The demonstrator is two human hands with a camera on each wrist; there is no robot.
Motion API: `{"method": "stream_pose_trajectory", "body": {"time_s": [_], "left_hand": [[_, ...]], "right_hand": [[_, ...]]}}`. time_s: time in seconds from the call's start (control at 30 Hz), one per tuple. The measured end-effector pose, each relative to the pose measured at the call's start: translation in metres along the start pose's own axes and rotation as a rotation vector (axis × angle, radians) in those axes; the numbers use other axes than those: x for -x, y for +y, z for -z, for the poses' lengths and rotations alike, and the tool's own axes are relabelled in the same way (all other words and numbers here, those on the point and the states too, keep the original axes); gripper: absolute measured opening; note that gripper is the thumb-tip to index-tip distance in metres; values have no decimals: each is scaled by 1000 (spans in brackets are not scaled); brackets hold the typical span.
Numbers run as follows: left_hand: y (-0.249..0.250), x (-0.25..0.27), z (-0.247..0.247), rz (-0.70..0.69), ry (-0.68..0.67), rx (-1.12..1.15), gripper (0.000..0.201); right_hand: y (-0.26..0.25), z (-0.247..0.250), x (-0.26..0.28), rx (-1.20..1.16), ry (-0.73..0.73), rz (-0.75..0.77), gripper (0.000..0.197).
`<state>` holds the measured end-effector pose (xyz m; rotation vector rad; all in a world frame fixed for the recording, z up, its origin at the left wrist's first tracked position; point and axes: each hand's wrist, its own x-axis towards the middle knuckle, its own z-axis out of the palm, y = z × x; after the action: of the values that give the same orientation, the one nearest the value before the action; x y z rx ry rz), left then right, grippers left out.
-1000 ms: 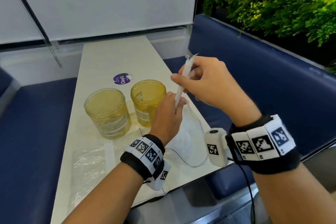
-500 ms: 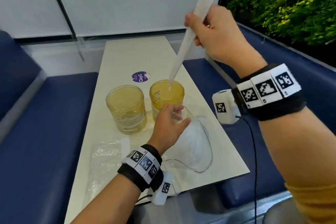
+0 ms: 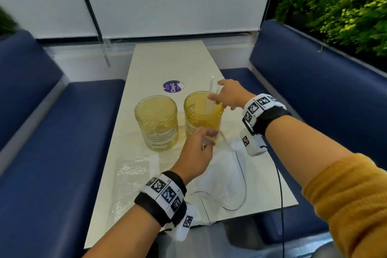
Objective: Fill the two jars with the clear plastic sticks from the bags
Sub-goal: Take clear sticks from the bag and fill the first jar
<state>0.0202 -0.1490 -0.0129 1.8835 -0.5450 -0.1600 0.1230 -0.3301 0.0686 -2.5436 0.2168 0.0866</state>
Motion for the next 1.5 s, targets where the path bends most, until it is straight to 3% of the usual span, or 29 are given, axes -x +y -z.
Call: {"method": "stream_pose_trajectory", "body": {"time_s": [0.1, 0.2, 0.3, 0.37, 0.5, 0.7, 0.9, 1.0, 1.17, 1.27, 1.4, 1.5], "left_hand": [[6, -7, -2, 8, -17, 44, 44], [17, -18, -6, -9, -34, 47, 51], [25, -26, -13, -39, -75, 51, 54], [30, -30, -17, -73, -91, 10, 56], [39, -32, -26, -128, -117, -45, 58], [43, -20, -41, -206, -154, -87, 59], [43, -15, -45, -239, -182, -111, 57], [41, -14, -45, -234, -191, -111, 56], [43, -14, -45, -214, -193, -121, 57], [43, -14, -45, -205, -181, -139, 56], [41, -15, -49, -256, -182, -218, 73], [38, -18, -54, -274, -184, -253, 90]], "right_hand": [[6, 18, 21, 182, 174, 26, 72], [-4, 41, 67, 278, 363, 81, 52], [-15, 49, 121, 220, 492, 101, 24], [-14, 39, 146, 204, 438, 60, 21], [6, -8, 168, 433, 111, -154, 25], [48, -46, 154, 445, -120, -467, 61], [69, -60, 135, 357, -257, -612, 42], [74, -63, 134, 361, -276, -625, 36], [78, -58, 137, 328, -178, -634, 17], [69, -46, 143, 331, -103, -556, 27], [39, -16, 154, 407, 33, -445, 32], [20, 6, 157, 439, 42, -388, 29]]}}
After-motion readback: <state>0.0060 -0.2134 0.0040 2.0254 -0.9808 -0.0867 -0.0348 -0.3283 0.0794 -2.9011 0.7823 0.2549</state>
